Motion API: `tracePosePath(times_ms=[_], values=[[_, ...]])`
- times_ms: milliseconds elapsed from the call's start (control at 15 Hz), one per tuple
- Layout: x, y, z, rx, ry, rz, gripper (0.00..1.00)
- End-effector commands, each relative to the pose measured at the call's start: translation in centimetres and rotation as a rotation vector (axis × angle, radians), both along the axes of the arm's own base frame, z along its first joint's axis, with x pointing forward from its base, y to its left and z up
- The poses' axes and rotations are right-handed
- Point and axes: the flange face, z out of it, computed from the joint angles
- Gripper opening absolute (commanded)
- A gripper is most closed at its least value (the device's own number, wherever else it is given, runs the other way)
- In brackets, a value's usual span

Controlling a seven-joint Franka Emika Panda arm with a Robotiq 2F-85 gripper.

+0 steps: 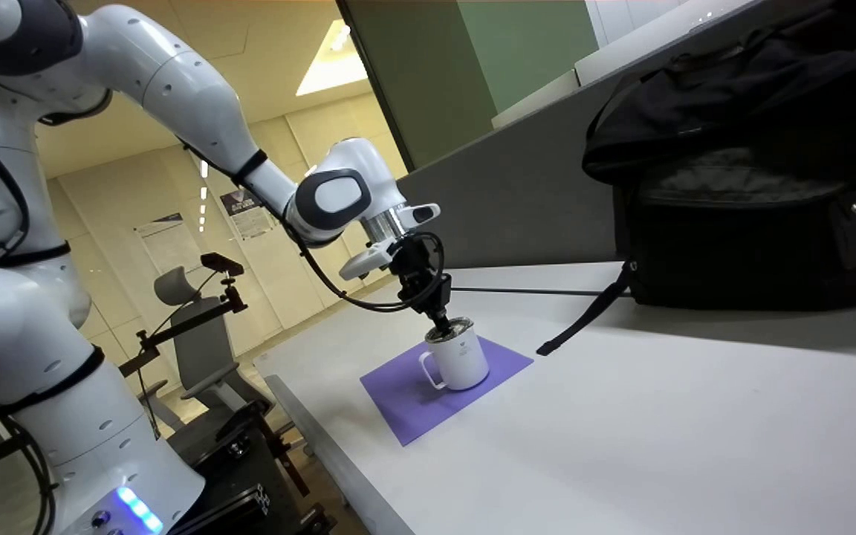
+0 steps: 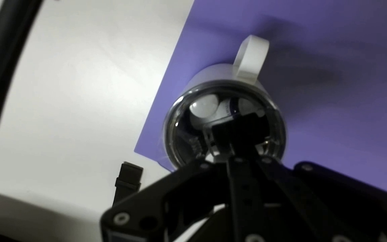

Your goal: Open the slider on the top of the lid

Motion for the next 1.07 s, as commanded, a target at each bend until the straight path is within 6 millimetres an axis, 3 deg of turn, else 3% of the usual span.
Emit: tracePosePath(times_ms=[0, 267, 467, 800, 1000], values=[[0.0, -0.4, -0.3, -0.025, -0.003, 0.013, 0.00], [-0.2, -0.4, -0.7, -0.051, -0.002, 0.045, 0.00], [0.2, -0.2, 0.2, -0.029, -0.028, 0.041, 0.00], [0.8, -1.6, 6.3, 0.147, -0.094, -0.014, 0.00], [0.5, -3.7, 9.2, 0.201, -0.071, -0.017, 0.00]])
